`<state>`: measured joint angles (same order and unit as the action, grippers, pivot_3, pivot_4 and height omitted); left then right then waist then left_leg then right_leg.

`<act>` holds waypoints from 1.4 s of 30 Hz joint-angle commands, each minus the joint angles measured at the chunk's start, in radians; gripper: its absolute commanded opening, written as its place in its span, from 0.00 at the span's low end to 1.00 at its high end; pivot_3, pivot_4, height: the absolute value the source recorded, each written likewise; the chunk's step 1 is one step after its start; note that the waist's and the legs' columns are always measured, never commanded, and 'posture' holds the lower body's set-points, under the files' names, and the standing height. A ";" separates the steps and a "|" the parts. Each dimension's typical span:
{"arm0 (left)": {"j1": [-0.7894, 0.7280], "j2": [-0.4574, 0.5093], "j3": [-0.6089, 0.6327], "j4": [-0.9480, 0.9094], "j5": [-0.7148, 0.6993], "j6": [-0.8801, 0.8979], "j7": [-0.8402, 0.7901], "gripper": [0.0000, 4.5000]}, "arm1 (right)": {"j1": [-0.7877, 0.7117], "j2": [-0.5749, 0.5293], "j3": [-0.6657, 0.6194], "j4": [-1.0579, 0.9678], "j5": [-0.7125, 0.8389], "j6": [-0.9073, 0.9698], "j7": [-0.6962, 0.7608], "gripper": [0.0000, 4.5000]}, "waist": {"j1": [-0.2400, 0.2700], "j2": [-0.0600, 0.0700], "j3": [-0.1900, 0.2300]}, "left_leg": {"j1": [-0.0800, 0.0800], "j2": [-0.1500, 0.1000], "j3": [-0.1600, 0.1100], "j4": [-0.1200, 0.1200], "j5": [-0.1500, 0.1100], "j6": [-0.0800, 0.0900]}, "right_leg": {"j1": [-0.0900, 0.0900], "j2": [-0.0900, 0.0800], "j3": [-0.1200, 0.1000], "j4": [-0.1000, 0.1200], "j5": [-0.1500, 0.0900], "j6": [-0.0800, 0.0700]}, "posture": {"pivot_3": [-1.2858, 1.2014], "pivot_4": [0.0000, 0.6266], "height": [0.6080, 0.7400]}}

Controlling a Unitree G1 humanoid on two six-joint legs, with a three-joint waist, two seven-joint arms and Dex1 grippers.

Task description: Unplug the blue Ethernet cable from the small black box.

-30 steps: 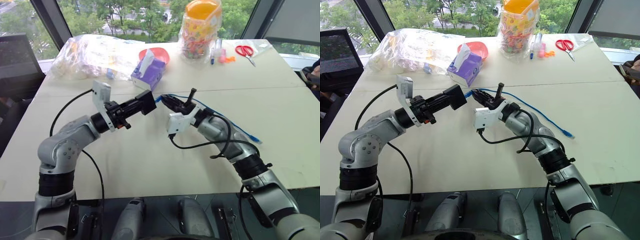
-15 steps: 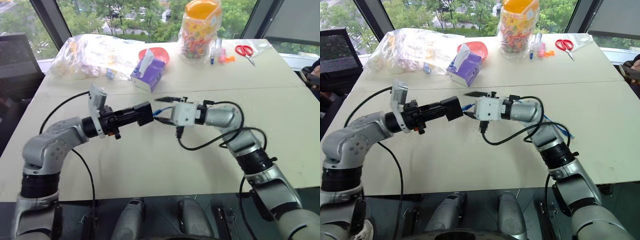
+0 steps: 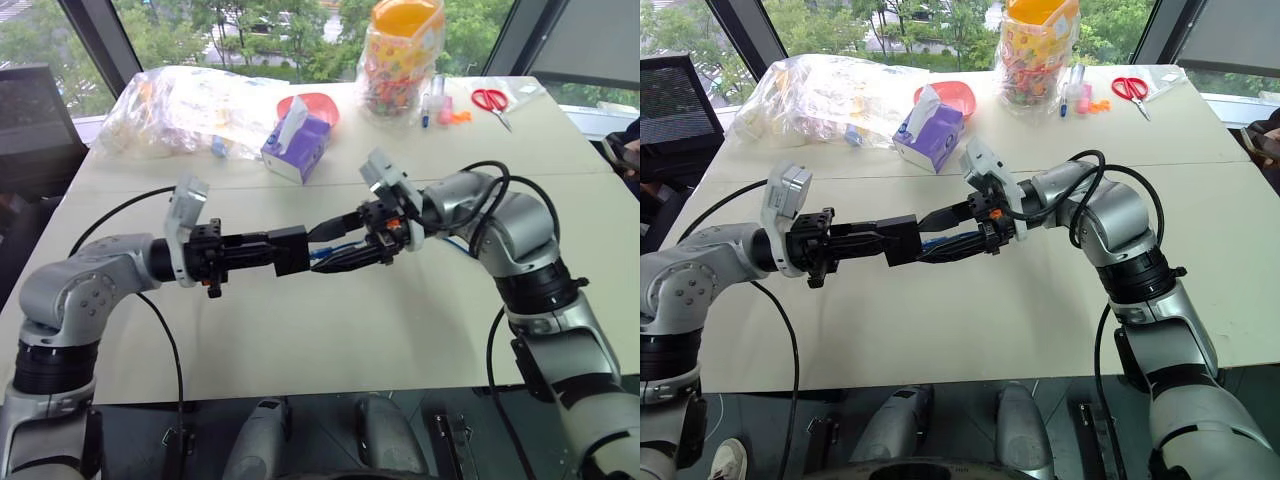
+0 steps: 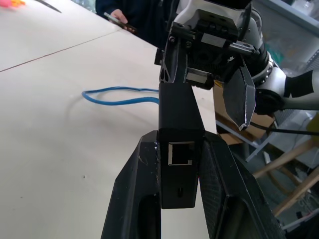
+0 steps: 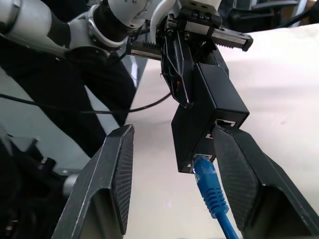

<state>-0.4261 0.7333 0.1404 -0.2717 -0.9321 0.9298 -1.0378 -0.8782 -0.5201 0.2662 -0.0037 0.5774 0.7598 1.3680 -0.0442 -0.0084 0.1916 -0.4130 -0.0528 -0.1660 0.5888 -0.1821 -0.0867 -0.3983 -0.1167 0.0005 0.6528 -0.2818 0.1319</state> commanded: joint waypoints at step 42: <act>0.038 0.032 0.070 -0.088 -0.060 -0.040 0.040 0.10 | 0.016 0.033 -0.063 0.016 0.055 0.161 0.015 0.55 | 0.003 0.000 0.000 | -0.008 0.000 0.000 0.003 0.000 0.000 | -0.006 0.000 0.000 0.001 0.000 0.000 | 0.52 0.24 0.90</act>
<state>-0.3686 0.7690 0.2080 -0.3541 -0.9908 0.9104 -0.9996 -0.8595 -0.4951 0.2379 0.0537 0.5941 0.9073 1.3932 -0.0414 -0.0085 0.1920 -0.4207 -0.0528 -0.1656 0.5915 -0.1820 -0.0868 -0.4047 -0.1167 0.0005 0.6534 -0.2814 0.1322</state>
